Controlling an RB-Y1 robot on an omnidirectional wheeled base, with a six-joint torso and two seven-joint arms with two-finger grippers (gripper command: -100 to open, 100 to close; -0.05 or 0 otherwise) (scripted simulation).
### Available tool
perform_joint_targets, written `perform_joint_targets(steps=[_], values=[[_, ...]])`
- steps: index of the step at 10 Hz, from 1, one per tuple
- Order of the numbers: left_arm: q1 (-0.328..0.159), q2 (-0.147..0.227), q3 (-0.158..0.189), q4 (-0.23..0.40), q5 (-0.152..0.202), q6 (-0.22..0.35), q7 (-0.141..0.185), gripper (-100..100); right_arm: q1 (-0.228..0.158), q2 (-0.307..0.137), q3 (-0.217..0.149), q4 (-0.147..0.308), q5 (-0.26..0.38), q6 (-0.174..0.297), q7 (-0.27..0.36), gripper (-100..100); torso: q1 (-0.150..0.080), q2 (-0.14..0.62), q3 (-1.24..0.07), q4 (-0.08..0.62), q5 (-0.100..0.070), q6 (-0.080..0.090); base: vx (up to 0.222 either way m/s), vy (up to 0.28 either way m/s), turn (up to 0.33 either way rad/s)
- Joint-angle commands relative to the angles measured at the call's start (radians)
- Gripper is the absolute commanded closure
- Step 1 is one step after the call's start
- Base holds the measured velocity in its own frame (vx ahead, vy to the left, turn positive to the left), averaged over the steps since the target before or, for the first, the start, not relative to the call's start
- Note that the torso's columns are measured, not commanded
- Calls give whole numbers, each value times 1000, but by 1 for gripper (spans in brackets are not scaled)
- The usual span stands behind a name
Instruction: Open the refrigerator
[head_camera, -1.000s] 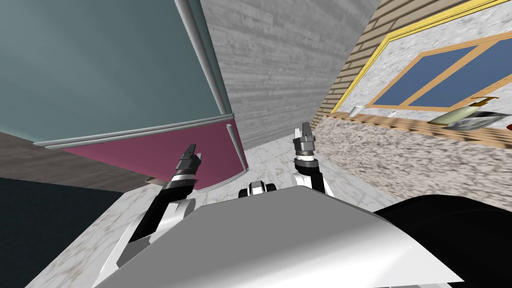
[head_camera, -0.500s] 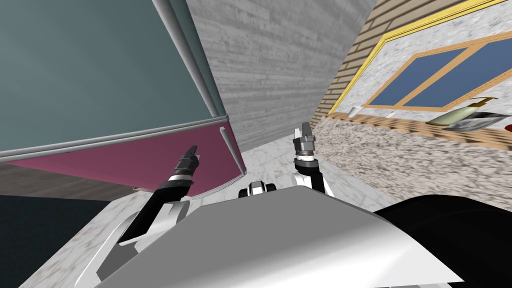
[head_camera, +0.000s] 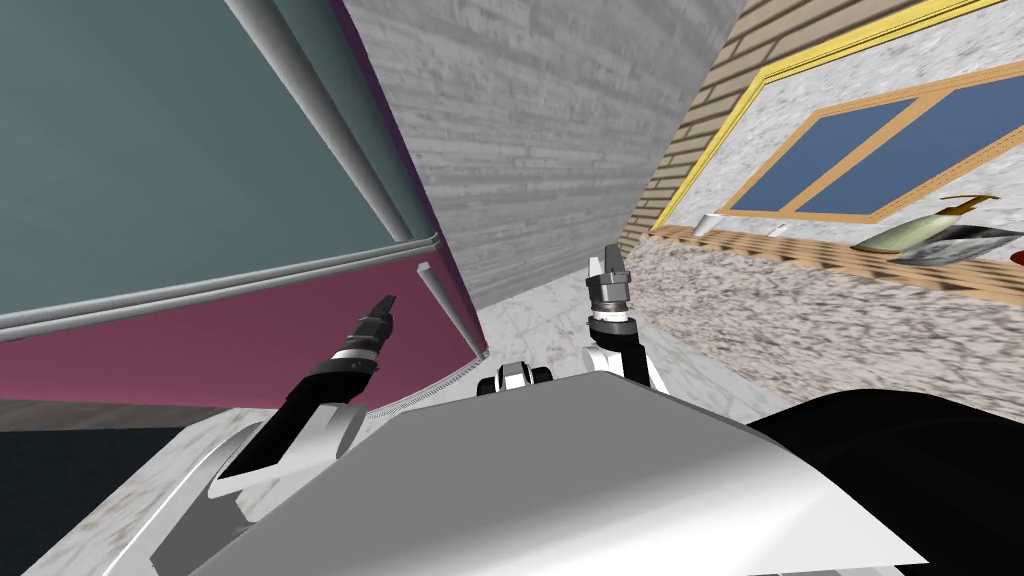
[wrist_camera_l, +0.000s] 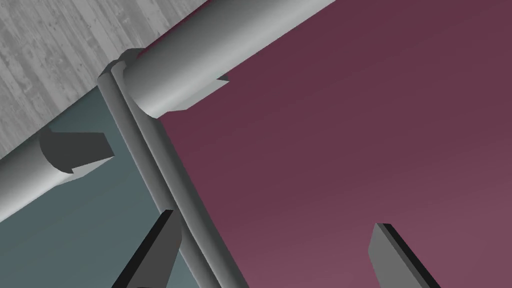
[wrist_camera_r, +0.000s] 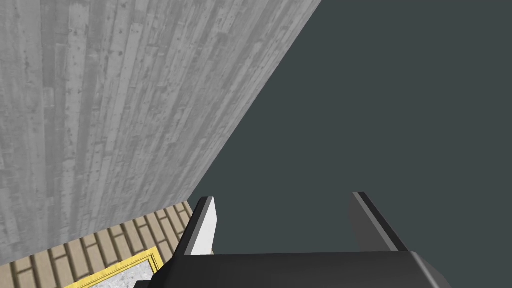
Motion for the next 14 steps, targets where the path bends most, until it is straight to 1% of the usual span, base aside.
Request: perform_joint_targets(steps=[1,3,5,7,9,10,11,12,13,14], values=[[9,50,25,-13,-1,75,2,-100,0,0,0,0,0,0,0,0,-1,0,0,0,0,0,147,-83,-56],[15,84,42,-32,-3,127,3,-100,0,0,0,0,0,0,0,0,2,0,0,0,0,0,136,-61,-55],[21,114,56,-68,-4,170,4,-100,0,0,0,0,0,0,0,0,1,0,0,0,0,0,118,-59,-27],[26,137,67,-119,-5,202,5,-100,0,0,0,0,0,0,0,0,-4,-5,-4,0,-3,7,72,-39,-2],[28,148,72,-160,-5,216,5,-100,0,0,0,0,0,0,0,0,-13,-12,-10,1,-9,12,58,-22,-2],[41,140,65,-137,-6,222,3,-100,0,0,0,0,0,0,0,0,-15,-13,-12,1,-11,13,-7,7,59],[30,130,65,-106,-2,221,11,-100,0,0,0,0,0,0,0,0,-14,-11,-10,0,-9,11,25,52,21],[43,134,60,-119,-2,226,6,-100,0,0,0,0,0,0,0,0,-4,-15,-12,-1,-6,8,-1,23,28],[46,133,58,-116,-2,226,6,100,0,0,0,0,0,0,0,0,0,-15,-12,-2,-3,7,-20,-1,15],[46,149,49,-124,7,211,5,100,0,0,0,0,0,0,0,0,2,-13,-8,-4,1,4,-164,41,-76]])
